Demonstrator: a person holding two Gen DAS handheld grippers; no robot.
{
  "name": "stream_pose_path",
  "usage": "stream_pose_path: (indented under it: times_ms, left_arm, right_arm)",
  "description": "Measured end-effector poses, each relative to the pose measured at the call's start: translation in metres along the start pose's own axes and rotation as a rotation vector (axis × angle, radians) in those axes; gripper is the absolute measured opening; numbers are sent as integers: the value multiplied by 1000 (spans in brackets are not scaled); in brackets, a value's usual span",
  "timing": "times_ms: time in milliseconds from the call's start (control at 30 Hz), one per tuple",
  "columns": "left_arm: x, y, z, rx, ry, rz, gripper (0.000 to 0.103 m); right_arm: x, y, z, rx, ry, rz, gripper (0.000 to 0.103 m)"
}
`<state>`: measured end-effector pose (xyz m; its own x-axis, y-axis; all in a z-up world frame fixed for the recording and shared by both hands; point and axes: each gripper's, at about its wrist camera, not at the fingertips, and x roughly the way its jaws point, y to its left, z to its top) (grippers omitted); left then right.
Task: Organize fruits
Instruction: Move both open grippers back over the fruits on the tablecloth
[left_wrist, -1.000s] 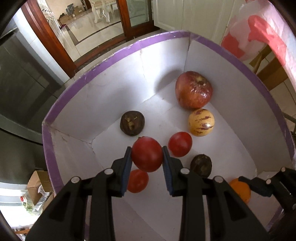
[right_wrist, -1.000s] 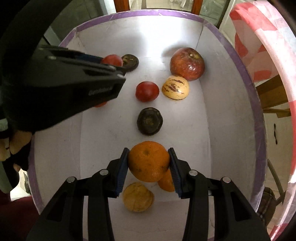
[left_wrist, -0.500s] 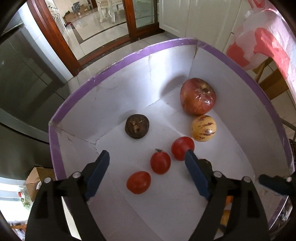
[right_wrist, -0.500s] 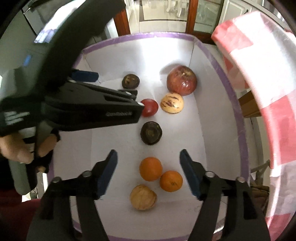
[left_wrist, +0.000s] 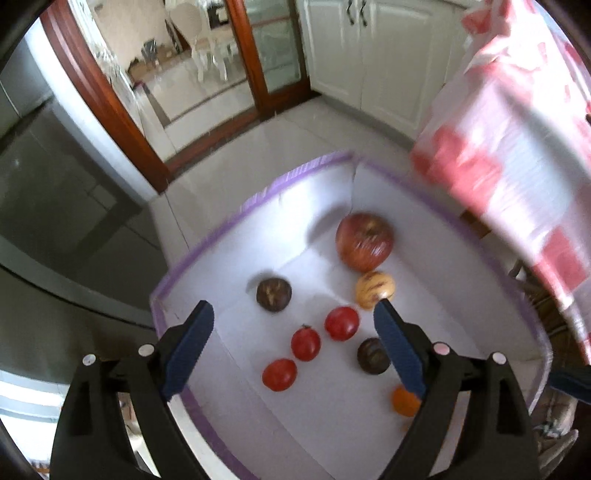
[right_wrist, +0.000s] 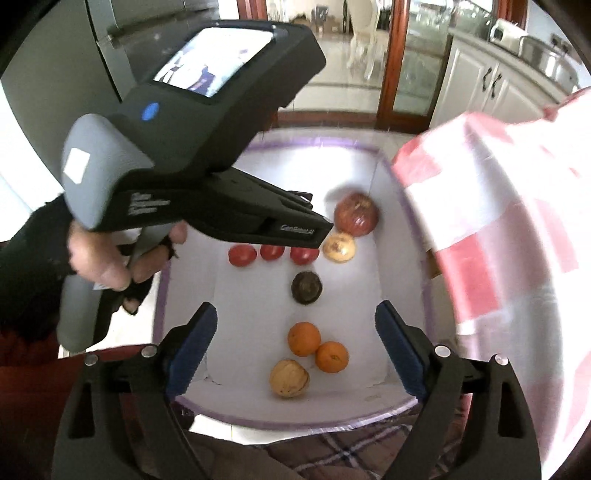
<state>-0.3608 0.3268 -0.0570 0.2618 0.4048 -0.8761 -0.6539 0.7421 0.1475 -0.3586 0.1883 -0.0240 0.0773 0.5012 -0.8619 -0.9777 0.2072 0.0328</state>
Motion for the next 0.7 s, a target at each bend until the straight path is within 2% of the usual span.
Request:
stream_pose_path:
  times_ms: [233,333,400,533,700]
  left_arm:
    - [-64,-37,33,57,-138,-6,94]
    - [-96,-63,51,72,-235,-55,101]
    - [-114,-84,59,85,-305,-96,101]
    - [-145,-154,73,199,-412,-207,101]
    - [-153,-252,88,336,-431,-338,101]
  right_arm:
    - [-76,-40,-13,94,-190,-37,87]
    - [-109,-66,-26,156,-274,-102,87]
    - [-130,-87,-36,207,-320,-151,87]
    - [-168,-146,-69,381,-407,-247,87]
    - [-182,-214,-115,587,-436,-361,87]
